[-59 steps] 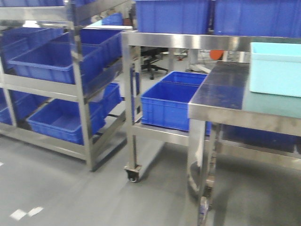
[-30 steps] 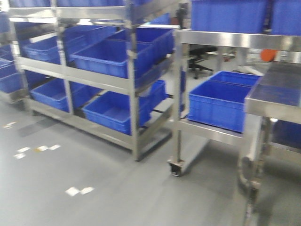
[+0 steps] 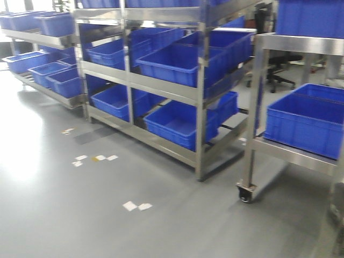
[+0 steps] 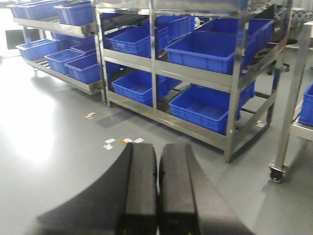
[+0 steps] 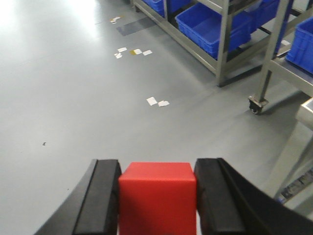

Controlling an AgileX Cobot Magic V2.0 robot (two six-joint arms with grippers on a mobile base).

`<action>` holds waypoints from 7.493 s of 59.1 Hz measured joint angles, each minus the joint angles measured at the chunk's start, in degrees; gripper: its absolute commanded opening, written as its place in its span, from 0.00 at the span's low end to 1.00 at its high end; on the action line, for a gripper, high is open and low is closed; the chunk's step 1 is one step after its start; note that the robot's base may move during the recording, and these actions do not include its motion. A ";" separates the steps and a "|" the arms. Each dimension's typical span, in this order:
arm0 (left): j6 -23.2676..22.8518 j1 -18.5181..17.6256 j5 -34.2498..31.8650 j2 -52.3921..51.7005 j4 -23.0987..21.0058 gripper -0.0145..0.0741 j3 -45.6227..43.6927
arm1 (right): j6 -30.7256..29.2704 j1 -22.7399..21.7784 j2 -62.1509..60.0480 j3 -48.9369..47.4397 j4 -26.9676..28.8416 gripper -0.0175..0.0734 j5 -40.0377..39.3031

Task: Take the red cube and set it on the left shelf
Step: 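Drive the base away from the table holding the red cube, then drive across the room toward the rack of blue crates, then move the right gripper with the red cube over a blue crate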

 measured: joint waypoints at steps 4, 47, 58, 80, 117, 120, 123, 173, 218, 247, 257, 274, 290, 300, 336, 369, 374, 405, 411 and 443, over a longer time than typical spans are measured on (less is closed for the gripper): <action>0.00 0.00 0.00 0.00 0.00 0.28 0.00 | 0.00 0.00 0.00 0.00 0.00 0.25 0.00; 0.00 0.00 0.00 0.00 0.00 0.28 0.00 | 0.00 0.00 0.00 0.00 0.00 0.25 0.10; 0.00 0.00 0.00 0.00 0.00 0.28 0.00 | 0.00 0.00 0.00 0.00 0.00 0.25 0.10; 0.00 0.00 0.00 0.00 0.00 0.28 0.00 | 0.00 0.00 0.00 0.00 0.00 0.25 0.10; 0.00 0.00 0.00 0.00 0.00 0.28 0.00 | 0.00 0.00 0.00 0.00 0.00 0.25 0.10; 0.00 0.00 0.00 0.00 0.00 0.28 0.00 | 0.00 0.00 0.00 0.00 0.10 0.25 0.10; 0.00 0.00 0.00 0.00 0.00 0.28 0.00 | 0.00 0.00 0.00 0.00 0.04 0.25 0.10; 0.00 0.00 0.00 0.00 0.00 0.28 0.00 | 0.00 0.00 0.00 0.00 0.04 0.25 0.10; 0.00 0.00 0.00 0.00 0.00 0.28 0.00 | 0.00 0.00 0.00 0.00 0.04 0.25 0.10; 0.00 0.00 0.00 0.00 0.00 0.28 0.00 | 0.00 0.00 0.00 0.00 0.04 0.25 0.10; 0.00 0.00 0.00 0.00 0.00 0.28 0.00 | 0.00 0.00 0.00 0.00 0.04 0.25 0.10; 0.00 0.00 0.00 0.00 0.00 0.28 0.00 | 0.00 0.00 0.00 0.00 0.04 0.25 0.10; 0.00 0.00 0.00 0.00 0.00 0.28 0.00 | 0.00 0.05 0.00 0.00 0.04 0.25 0.10; 0.00 0.00 0.00 0.00 0.00 0.28 0.00 | 0.00 0.05 0.00 0.00 0.04 0.25 0.10; 0.00 0.00 0.00 0.00 0.00 0.28 0.00 | 0.00 0.05 0.00 0.00 0.04 0.25 0.10; 0.00 0.00 0.00 0.00 0.00 0.28 0.00 | 0.00 0.05 0.00 0.00 0.04 0.25 0.10; 0.00 0.00 0.00 0.00 0.00 0.28 0.00 | 0.00 0.05 0.00 0.00 0.04 0.25 0.10; 0.00 0.00 0.00 0.00 0.00 0.28 0.00 | 0.00 0.05 0.00 0.00 0.04 0.25 0.10; 0.00 0.00 0.00 0.00 0.00 0.28 0.00 | 0.00 0.05 0.00 0.00 0.04 0.25 0.10; 0.00 0.00 0.00 0.00 0.00 0.28 0.00 | 0.00 0.05 0.00 0.00 0.04 0.25 0.10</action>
